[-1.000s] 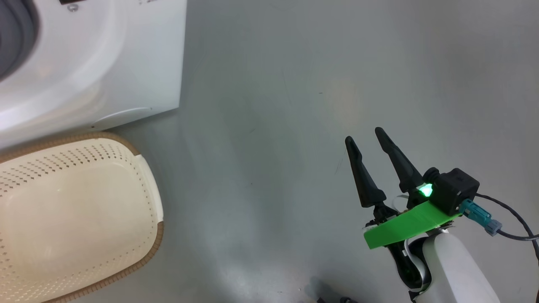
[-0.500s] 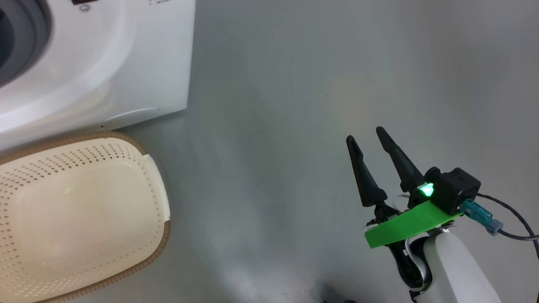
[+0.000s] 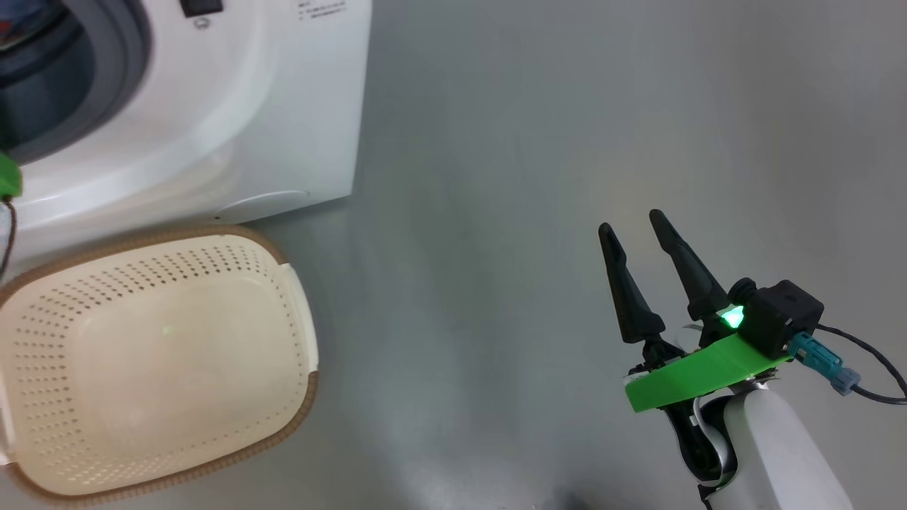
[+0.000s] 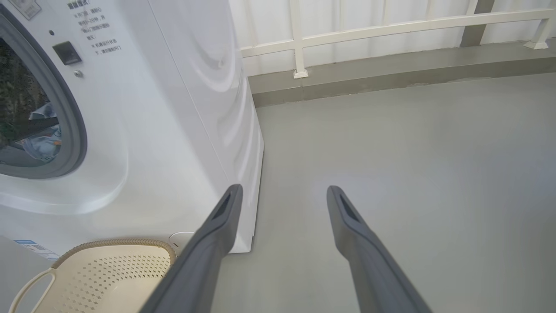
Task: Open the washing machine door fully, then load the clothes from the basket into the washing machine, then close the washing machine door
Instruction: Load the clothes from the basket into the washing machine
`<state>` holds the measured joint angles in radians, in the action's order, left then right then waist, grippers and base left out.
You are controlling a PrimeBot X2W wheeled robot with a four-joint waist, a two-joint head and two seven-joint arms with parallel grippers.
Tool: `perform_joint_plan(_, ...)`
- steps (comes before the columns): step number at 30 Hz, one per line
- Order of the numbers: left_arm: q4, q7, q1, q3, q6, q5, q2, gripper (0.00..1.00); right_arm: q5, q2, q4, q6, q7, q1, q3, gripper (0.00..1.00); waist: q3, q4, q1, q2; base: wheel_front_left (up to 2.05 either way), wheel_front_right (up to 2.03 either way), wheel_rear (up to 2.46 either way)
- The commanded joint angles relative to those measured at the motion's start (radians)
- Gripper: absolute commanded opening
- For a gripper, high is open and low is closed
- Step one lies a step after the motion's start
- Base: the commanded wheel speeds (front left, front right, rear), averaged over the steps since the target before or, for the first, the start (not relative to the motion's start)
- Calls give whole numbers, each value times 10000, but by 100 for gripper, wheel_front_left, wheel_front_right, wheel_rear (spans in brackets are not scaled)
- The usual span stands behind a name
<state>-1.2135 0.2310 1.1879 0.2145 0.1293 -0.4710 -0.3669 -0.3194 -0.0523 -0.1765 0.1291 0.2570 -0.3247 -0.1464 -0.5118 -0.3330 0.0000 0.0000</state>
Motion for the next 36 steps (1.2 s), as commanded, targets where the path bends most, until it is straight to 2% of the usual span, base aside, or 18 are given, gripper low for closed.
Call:
perform_joint_plan(1, 351, 164, -271, -61, 12, -213, -430, 100, -26, -75, 192, 16, 48, 190, -107, 100, 170, 185, 0, 0, 0, 0, 0)
perform_joint_plan(6, 960, 294, -1015, -26, 13, -795, -377, 100, 17, -182, 230, 16, 48, 290, 13, 100, 406, 427, 0, 0, 0, 0, 0)
perform_joint_plan(11, 2262, 304, -2084, -558, 13, -821, -360, 100, 56, -337, 203, 16, 48, 479, 153, 100, 788, 724, 0, 0, 0, 0, 0)
perform_joint_plan(27, 5444, 307, -5678, -2777, 6, 815, 903, 100, 56, -992, 24, 16, 48, 1184, 339, 100, 2121, 1574, 0, 0, 0, 0, 0)
perform_joint_plan(36, 6727, 307, -7416, -3343, 11, 1407, 1414, 100, 35, -1267, -43, 16, 48, 1679, 406, 100, 2839, 1908, 0, 0, 0, 0, 0)
